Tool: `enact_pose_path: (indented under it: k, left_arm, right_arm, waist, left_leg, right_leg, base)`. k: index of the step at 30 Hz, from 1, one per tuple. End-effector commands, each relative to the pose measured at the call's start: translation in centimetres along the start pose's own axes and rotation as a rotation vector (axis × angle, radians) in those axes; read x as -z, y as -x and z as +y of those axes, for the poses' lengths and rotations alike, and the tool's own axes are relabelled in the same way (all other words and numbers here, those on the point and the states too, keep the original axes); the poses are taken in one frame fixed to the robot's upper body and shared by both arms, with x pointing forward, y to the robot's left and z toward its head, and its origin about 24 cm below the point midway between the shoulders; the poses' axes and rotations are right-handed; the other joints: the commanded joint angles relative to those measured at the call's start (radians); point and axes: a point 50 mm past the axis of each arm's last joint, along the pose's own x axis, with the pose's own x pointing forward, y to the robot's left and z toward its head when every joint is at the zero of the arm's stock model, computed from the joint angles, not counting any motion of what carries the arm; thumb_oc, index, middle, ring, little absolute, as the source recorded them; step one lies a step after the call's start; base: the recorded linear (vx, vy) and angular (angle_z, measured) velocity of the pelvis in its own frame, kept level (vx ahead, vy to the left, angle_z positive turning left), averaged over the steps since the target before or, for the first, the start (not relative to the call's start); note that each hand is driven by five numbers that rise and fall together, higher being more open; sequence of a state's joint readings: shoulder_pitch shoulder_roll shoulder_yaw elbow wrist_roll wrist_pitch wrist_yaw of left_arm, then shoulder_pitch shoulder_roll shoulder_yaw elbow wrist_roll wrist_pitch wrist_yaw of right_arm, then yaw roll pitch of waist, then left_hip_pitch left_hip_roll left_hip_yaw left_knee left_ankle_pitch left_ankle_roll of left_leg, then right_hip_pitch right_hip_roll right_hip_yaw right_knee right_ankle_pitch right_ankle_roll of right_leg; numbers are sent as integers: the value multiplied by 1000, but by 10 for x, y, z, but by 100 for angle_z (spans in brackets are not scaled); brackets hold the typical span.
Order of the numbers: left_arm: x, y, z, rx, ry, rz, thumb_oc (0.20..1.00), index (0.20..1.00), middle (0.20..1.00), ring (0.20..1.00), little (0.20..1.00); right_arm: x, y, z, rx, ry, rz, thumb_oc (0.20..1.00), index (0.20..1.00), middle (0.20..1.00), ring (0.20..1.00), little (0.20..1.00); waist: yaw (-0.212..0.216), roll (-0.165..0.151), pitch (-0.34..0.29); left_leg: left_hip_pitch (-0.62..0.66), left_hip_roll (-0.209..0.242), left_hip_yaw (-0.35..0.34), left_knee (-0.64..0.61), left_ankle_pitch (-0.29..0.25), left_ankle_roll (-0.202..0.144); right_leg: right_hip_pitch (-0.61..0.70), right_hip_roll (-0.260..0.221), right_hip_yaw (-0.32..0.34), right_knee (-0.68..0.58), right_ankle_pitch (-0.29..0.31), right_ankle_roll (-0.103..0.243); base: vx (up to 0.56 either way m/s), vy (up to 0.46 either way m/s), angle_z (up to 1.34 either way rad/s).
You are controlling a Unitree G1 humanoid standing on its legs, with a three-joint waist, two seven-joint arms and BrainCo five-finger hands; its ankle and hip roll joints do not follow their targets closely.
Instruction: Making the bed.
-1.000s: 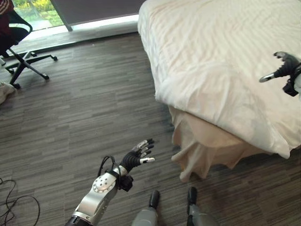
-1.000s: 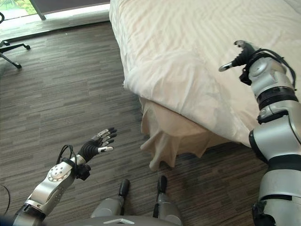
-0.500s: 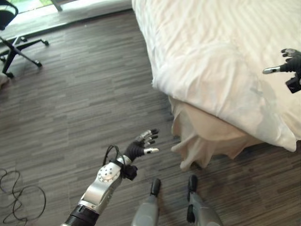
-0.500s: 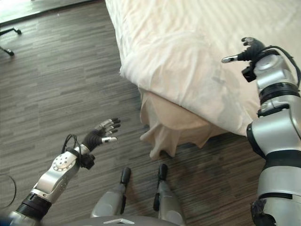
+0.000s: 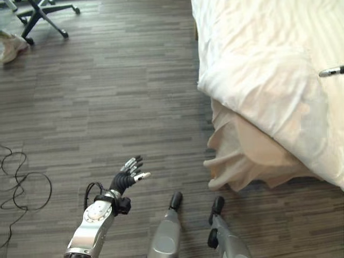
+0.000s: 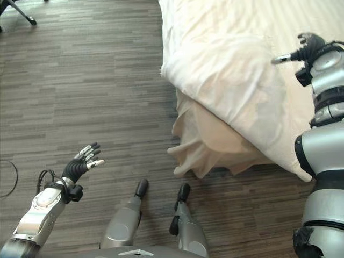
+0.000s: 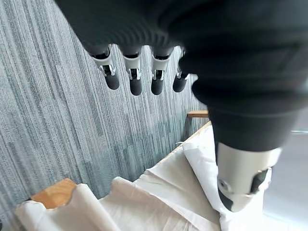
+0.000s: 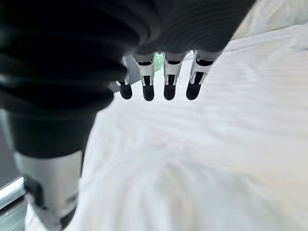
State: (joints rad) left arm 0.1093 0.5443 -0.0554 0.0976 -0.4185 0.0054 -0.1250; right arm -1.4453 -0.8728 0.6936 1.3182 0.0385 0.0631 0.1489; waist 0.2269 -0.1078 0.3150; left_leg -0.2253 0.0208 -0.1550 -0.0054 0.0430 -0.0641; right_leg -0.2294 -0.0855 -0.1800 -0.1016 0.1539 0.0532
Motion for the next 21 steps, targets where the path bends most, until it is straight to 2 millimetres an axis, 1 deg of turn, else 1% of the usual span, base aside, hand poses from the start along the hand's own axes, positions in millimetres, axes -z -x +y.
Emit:
enact_pose_path:
  k: [1, 2, 4, 5, 6, 7, 9, 10, 11, 12, 13, 14, 17, 18, 19, 20, 21]
  left_arm:
    - [-20, 1, -2, 42, -69, -75, 1000, 1000, 1000, 1000, 1000]
    - [-20, 1, -2, 42, -69, -75, 1000, 1000, 1000, 1000, 1000]
    - [-25, 0, -1, 44, -74, -95, 1000, 1000, 1000, 1000, 1000]
    - [-25, 0, -1, 44, -74, -95, 1000, 1000, 1000, 1000, 1000]
    - [-27, 0, 0, 40, -77, -105, 1000, 1000, 1000, 1000, 1000]
    - [-29, 1, 3, 24, -66, -114, 1000, 1000, 1000, 1000, 1000]
    - [-31, 1, 4, 12, -59, -128, 1000, 1000, 1000, 1000, 1000]
    - [-34, 0, 4, -1, -44, -145, 1000, 1000, 1000, 1000, 1000]
    - [-35, 0, 3, -3, -37, -155, 1000, 1000, 1000, 1000, 1000]
    - [-35, -1, 3, -3, -37, -155, 1000, 1000, 1000, 1000, 1000]
    - [-37, -2, 2, -12, -23, -167, 1000, 1000, 1000, 1000, 1000]
    - [-36, -3, 0, -11, -15, -169, 1000, 1000, 1000, 1000, 1000]
    - [-35, -5, -7, -7, 8, -174, 1000, 1000, 1000, 1000, 1000]
    - [-35, -5, -7, -7, 8, -174, 1000, 1000, 1000, 1000, 1000]
    - [-35, -8, -11, -10, 28, -182, 1000, 1000, 1000, 1000, 1000]
    - [-35, -8, -11, -10, 28, -182, 1000, 1000, 1000, 1000, 1000]
    - [-37, -11, -14, -9, 34, -190, 1000, 1000, 1000, 1000, 1000]
  right_arm:
    - [-18, 3, -24, 83, 97, -28, 1000, 1000, 1000, 1000, 1000]
    - [-18, 3, -24, 84, 98, -28, 1000, 1000, 1000, 1000, 1000]
    - [-9, 3, -22, 79, 125, 19, 1000, 1000, 1000, 1000, 1000]
    - [-9, 3, -22, 79, 125, 19, 1000, 1000, 1000, 1000, 1000]
    - [-5, 3, -22, 77, 132, 37, 1000, 1000, 1000, 1000, 1000]
    - [3, 4, -25, 80, 150, 67, 1000, 1000, 1000, 1000, 1000]
    - [7, 5, -27, 89, 163, 82, 1000, 1000, 1000, 1000, 1000]
    - [13, 6, -34, 110, 170, 99, 1000, 1000, 1000, 1000, 1000]
    - [18, 7, -36, 117, 169, 109, 1000, 1000, 1000, 1000, 1000]
    - [18, 8, -36, 117, 169, 110, 1000, 1000, 1000, 1000, 1000]
    - [23, 8, -36, 115, 183, 129, 1000, 1000, 1000, 1000, 1000]
    - [25, 8, -36, 115, 194, 135, 1000, 1000, 1000, 1000, 1000]
    - [30, 7, -29, 103, 197, 143, 1000, 1000, 1000, 1000, 1000]
    - [30, 7, -29, 103, 197, 143, 1000, 1000, 1000, 1000, 1000]
    - [30, 5, -19, 82, 209, 129, 1000, 1000, 1000, 1000, 1000]
    - [30, 5, -19, 82, 209, 129, 1000, 1000, 1000, 1000, 1000]
    - [32, 3, -7, 56, 201, 123, 1000, 1000, 1000, 1000, 1000]
  waist:
    - [18, 0, -18]
    - [17, 1, -19]
    - [35, 5, 0]
    - [34, 4, 0]
    - [42, 7, 9]
    - [52, 15, 22]
    - [58, 21, 32]
    - [62, 33, 51]
    - [64, 41, 61]
    - [65, 41, 60]
    - [68, 53, 77]
    - [67, 57, 83]
    - [61, 71, 100]
    - [61, 71, 99]
    - [52, 80, 110]
    - [53, 79, 109]
    - [45, 84, 115]
  left_leg:
    - [-86, 13, 115, -82, 170, 4]
    - [-87, 13, 114, -82, 170, 4]
    - [-107, 9, 103, -82, 175, 2]
    - [-108, 9, 103, -82, 175, 2]
    - [-114, 8, 100, -82, 173, 0]
    - [-134, 5, 96, -82, 182, -3]
    - [-144, 5, 96, -82, 182, -5]
    - [-170, 5, 93, -82, 189, -9]
    - [-184, 3, 93, -82, 193, -12]
    - [-186, 3, 93, -82, 193, -12]
    - [-217, 2, 94, -82, 200, -17]
    - [-226, 2, 96, -82, 202, -19]
    - [-254, 0, 102, -82, 207, -23]
    - [-254, 0, 102, -82, 207, -23]
    - [-267, 0, 106, -82, 209, -25]
    - [-267, 0, 107, -82, 209, -25]
    - [-270, 0, 110, -82, 209, -24]
  right_leg:
    - [71, -28, -80, 20, -4, 66]
    - [70, -28, -80, 20, -4, 66]
    - [57, -30, -88, 20, -1, 68]
    - [56, -30, -89, 20, -1, 68]
    - [53, -31, -90, 20, -3, 68]
    - [36, -34, -95, 18, 2, 70]
    - [24, -34, -94, 20, 2, 69]
    - [-3, -37, -92, 21, 8, 70]
    - [-19, -37, -90, 22, 13, 69]
    - [-21, -37, -89, 22, 13, 69]
    - [-55, -35, -85, 22, 24, 70]
    - [-64, -36, -83, 21, 27, 71]
    - [-94, -34, -77, 20, 33, 71]
    - [-95, -34, -76, 20, 33, 71]
    - [-112, -33, -71, 21, 35, 71]
    - [-112, -33, -71, 21, 35, 71]
    - [-118, -32, -65, 22, 36, 70]
  base:
    - [-3, 2, 6]
    - [-15, -18, 7]
    - [-21, -20, 7]
    - [-23, -15, 10]
    - [-41, -6, 20]
    - [-55, -18, 17]
    - [-57, -4, 7]
    - [-85, 16, 2]
    - [-85, 16, 2]
    - [-91, 11, 1]
    - [-69, 12, 0]
    - [-83, 16, -2]
    - [-24, 1, -2]
    - [-20, 12, -4]
    - [-18, 11, -3]
    - [0, 0, 0]
    - [0, 0, 0]
